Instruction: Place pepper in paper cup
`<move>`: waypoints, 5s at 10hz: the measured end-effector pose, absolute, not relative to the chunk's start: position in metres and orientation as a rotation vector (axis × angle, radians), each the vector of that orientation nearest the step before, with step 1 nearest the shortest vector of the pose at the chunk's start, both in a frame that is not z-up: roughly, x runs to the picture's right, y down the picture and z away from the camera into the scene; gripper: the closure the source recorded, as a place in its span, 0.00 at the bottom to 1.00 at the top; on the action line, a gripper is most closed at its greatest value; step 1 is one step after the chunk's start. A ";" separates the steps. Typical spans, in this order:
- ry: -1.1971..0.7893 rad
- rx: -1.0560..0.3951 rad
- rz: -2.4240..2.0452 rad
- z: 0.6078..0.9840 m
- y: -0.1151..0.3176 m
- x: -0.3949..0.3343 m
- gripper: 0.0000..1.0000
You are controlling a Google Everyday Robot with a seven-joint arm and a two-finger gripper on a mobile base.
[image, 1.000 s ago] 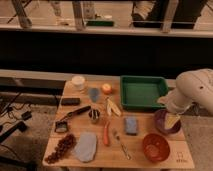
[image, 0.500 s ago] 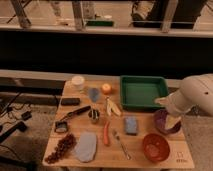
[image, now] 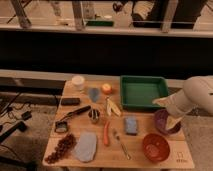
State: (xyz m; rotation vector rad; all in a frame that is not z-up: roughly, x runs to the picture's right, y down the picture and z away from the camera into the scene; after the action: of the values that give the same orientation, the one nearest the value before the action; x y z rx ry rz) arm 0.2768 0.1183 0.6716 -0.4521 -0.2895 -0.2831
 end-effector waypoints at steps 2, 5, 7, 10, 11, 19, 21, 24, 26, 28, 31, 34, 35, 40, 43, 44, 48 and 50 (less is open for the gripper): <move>-0.329 -0.444 -0.330 0.669 0.120 0.275 0.20; -0.371 -0.422 -0.393 0.667 0.123 0.274 0.20; -0.382 -0.398 -0.429 0.667 0.124 0.273 0.20; -0.405 -0.362 -0.504 0.667 0.125 0.273 0.20; -0.423 -0.349 -0.538 0.667 0.124 0.273 0.20; -0.467 -0.343 -0.745 0.668 0.133 0.267 0.20; -0.467 -0.343 -0.745 0.668 0.133 0.268 0.20; -0.467 -0.342 -0.745 0.668 0.133 0.267 0.20; -0.470 -0.343 -0.744 0.669 0.134 0.267 0.20; -0.472 -0.327 -0.761 0.667 0.134 0.264 0.20; -0.490 -0.300 -0.818 0.665 0.134 0.247 0.20; -0.523 -0.284 -0.868 0.662 0.135 0.224 0.20; -0.550 -0.279 -0.884 0.662 0.136 0.213 0.20; -0.650 -0.263 -0.944 0.667 0.136 0.170 0.20; -0.700 -0.249 -0.987 0.676 0.134 0.141 0.20; -0.712 -0.246 -0.997 0.676 0.135 0.133 0.20; -0.802 -0.233 -1.085 0.666 0.148 0.093 0.20; -0.818 -0.233 -1.103 0.664 0.150 0.087 0.20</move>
State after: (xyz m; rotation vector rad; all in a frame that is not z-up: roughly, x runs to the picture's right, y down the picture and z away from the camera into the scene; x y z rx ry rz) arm 0.0868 0.1505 0.6643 -0.2327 -0.8179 -1.1030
